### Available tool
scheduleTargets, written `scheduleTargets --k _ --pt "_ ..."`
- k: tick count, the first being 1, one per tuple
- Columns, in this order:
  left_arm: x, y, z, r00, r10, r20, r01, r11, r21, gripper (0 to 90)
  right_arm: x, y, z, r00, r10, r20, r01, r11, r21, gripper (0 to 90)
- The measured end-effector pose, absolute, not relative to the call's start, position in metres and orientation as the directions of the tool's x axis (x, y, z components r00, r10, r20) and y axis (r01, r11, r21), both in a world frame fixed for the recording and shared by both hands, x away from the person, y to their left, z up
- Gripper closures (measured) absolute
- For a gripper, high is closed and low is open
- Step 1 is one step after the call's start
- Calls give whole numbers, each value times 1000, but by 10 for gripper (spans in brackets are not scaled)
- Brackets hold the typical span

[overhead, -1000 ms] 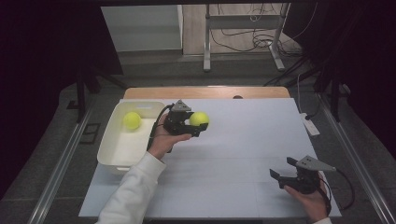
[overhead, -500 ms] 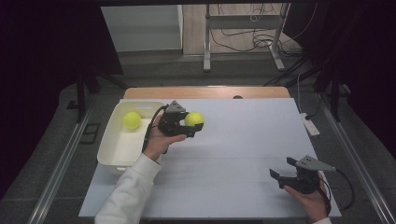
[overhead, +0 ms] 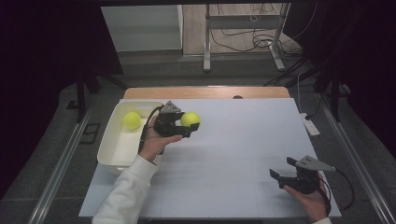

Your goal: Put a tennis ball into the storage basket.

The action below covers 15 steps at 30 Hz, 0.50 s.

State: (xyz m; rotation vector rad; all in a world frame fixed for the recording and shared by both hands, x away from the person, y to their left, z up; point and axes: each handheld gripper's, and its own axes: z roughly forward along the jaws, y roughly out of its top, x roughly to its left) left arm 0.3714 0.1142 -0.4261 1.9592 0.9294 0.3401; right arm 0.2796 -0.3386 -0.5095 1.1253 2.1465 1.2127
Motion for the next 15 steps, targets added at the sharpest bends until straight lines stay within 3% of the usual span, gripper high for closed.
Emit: scheduleTargets --k 15 --pt "369 128 -427 661 739 -125 479 -289 829 271 280 -339 -510 -579 815 21 441 292 849 130"
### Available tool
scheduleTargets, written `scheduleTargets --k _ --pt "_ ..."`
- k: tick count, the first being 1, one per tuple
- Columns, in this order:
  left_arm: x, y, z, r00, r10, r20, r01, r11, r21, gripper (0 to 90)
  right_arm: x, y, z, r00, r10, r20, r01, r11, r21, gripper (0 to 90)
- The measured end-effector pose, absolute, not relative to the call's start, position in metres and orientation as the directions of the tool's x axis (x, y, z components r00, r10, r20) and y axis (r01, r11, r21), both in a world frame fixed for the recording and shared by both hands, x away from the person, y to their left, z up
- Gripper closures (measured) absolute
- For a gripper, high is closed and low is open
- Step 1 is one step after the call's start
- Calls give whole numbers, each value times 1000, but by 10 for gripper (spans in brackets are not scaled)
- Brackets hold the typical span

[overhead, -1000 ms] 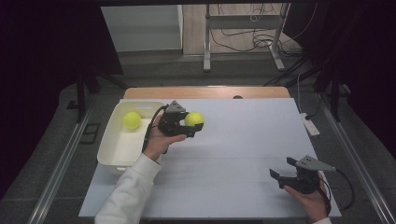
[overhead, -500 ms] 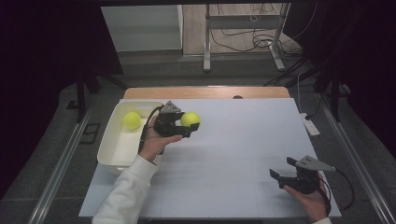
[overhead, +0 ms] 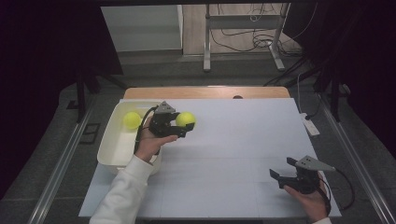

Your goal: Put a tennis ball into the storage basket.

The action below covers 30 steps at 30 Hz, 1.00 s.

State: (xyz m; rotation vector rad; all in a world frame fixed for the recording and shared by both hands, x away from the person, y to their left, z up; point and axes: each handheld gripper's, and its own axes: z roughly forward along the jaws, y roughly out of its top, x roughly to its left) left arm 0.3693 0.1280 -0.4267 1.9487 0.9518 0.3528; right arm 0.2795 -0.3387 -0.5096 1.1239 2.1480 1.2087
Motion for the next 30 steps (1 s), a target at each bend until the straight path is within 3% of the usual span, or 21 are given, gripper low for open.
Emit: scheduleTargets --k 30 --pt "364 166 -416 597 792 -128 482 -227 846 271 279 -339 -509 -581 814 18 438 293 850 130"
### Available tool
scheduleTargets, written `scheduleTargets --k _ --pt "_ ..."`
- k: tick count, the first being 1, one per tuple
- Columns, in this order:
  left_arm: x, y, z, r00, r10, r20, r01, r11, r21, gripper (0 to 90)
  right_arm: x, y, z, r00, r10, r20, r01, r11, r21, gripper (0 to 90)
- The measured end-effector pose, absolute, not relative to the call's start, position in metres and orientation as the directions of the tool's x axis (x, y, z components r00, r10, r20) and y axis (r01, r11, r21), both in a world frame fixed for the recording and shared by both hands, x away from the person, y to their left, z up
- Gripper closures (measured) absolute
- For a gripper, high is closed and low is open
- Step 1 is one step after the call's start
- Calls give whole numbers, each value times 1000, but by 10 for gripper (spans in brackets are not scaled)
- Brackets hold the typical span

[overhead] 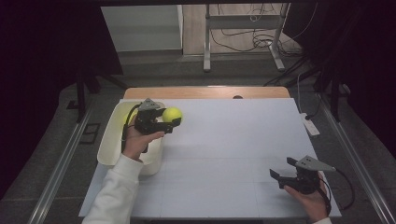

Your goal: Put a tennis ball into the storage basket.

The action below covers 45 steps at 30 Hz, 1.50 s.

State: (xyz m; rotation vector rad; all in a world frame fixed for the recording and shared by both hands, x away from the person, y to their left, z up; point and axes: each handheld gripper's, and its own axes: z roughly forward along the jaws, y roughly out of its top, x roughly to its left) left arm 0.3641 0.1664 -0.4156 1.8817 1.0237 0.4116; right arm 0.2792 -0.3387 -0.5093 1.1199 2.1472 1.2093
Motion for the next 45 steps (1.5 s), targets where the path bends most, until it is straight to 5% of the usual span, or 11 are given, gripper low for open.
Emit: scheduleTargets --k 45 --pt "356 216 -411 494 860 -126 502 -164 849 271 279 -337 -509 -583 812 12 433 299 850 130"
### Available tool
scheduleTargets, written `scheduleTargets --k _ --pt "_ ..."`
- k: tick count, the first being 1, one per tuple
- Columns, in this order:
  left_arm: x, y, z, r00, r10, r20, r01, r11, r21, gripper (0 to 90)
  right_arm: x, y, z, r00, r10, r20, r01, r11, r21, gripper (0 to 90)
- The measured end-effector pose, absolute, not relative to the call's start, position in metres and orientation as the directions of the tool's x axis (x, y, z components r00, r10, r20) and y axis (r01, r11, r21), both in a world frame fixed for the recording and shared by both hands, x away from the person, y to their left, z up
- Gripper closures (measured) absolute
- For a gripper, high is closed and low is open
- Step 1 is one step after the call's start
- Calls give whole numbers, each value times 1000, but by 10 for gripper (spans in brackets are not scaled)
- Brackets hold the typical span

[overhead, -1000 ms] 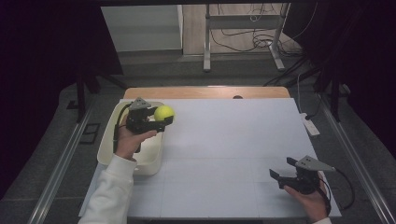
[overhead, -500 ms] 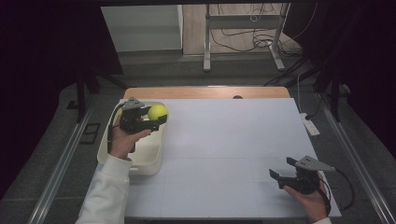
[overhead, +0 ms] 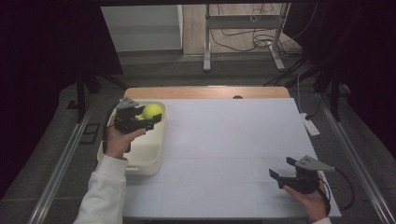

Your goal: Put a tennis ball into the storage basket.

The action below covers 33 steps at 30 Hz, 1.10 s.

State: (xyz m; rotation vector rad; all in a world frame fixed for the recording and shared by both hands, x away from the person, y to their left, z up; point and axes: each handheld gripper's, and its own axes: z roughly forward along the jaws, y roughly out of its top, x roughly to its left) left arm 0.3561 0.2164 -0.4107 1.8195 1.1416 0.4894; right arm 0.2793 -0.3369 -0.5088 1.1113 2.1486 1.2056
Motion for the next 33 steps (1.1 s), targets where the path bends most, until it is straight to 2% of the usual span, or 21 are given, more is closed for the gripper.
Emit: scheduleTargets --k 24,33 --pt "355 246 -416 415 901 -127 536 -129 834 271 281 -335 -509 -586 810 14 434 299 850 130" --pt "355 251 -418 392 914 -102 545 -142 827 270 281 -335 -509 -586 810 14 434 300 850 130"
